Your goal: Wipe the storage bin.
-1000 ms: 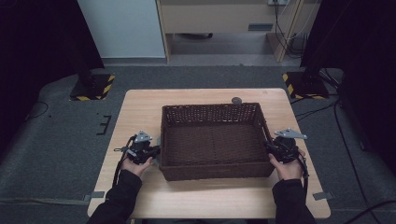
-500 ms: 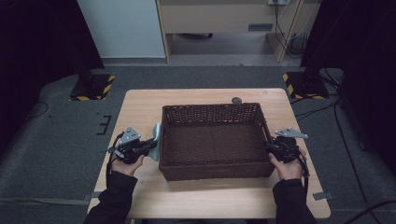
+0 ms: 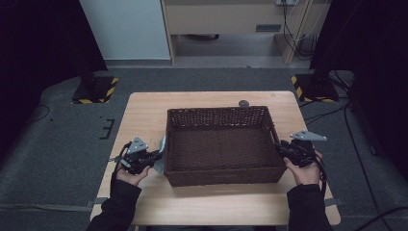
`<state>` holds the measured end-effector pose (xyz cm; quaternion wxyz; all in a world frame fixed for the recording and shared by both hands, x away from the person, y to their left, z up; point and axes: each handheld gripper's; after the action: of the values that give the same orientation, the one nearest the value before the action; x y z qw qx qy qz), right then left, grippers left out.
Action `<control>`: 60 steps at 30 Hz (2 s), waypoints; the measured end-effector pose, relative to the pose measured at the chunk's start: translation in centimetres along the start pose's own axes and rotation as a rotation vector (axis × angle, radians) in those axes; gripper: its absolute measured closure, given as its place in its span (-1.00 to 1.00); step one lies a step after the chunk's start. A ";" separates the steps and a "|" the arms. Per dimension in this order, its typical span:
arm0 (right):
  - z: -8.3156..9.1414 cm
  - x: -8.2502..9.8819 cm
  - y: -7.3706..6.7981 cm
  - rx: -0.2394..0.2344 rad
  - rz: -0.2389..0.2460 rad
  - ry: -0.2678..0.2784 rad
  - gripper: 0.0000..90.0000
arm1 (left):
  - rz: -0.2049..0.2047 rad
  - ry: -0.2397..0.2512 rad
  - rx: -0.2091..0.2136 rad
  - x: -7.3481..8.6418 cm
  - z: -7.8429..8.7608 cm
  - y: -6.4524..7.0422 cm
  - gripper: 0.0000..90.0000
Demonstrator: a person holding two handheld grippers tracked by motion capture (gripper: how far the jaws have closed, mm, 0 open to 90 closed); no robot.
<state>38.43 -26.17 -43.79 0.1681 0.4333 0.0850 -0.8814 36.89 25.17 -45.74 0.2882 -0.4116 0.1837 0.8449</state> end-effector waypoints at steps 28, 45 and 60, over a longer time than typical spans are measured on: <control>0.0 0.2 -1.3 0.028 0.017 -0.036 0.62 | 0.007 0.055 0.004 -0.8 1.5 -0.1 0.84; -0.8 -0.3 -1.1 0.062 -0.002 -0.023 0.61 | 0.008 -0.014 0.034 0.4 -0.1 -0.5 0.84; 0.0 -0.1 -0.9 0.064 0.011 0.060 0.22 | -0.013 0.011 0.069 1.1 2.4 1.1 0.84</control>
<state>38.17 -25.31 -43.77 0.1564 0.4650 0.0591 -0.8694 34.22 26.08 -45.10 0.3068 -0.4074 0.2114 0.8338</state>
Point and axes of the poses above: each handheld gripper's, and its own axes: z roughly backward along the jaws, x roughly out of its underside, y roughly to its right, and after that the axes turned 2 degrees about x, right-handed
